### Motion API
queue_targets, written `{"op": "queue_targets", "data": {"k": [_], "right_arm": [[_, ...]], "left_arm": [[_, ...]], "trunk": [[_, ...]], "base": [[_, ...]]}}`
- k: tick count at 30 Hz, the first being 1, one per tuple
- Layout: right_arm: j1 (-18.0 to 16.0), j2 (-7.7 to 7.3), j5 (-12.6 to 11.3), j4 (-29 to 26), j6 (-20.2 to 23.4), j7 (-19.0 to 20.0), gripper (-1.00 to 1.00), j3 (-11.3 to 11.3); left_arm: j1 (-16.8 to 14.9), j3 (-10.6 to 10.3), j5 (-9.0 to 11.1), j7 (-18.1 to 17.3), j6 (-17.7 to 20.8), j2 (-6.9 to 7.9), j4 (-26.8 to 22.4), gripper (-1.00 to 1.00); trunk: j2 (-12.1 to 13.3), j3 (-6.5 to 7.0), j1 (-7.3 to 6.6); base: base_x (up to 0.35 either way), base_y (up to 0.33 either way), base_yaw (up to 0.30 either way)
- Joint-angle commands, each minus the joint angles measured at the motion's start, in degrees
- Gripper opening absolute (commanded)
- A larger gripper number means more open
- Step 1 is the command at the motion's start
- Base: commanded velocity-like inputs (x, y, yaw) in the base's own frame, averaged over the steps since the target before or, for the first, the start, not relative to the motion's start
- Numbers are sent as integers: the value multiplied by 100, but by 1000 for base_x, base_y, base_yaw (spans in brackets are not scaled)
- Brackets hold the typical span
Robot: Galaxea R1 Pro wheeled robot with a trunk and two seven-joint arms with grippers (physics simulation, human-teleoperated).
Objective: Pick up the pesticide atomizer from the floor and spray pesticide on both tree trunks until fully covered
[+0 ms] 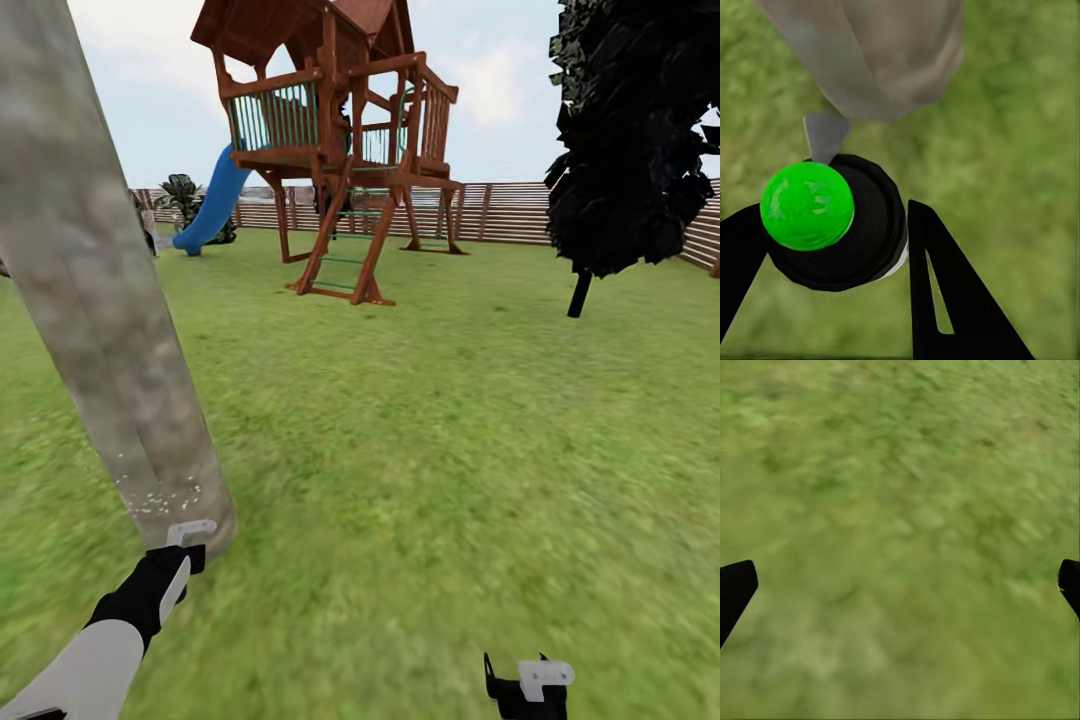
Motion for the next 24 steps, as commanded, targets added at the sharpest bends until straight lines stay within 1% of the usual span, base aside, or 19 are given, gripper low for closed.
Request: {"op": "queue_targets", "data": {"k": [1, 15, 21, 24], "right_arm": [[0, 0, 0, 0, 0, 0, 100, 0], [0, -17, -1, 0, 0, -1, 100, -4], [0, -18, -1, 0, 0, -1, 100, -3], [0, -18, -7, 0, 0, -2, 100, -5]], "left_arm": [[0, 0, -4, 1, 0, -1, 0, -100], [0, -9, 5, 71, 9, -12, -9, -100], [0, -7, 4, 55, -5, -4, -41, -100], [-22, -39, 16, 19, 22, -17, -106, -100]], "trunk": [[0, 0, 0], [0, 0, 0], [0, 0, 0], [0, 0, 0]], "base": [[92, -264, 277], [9, -266, 277], [0, -20, 276], [0, 0, 240]]}}
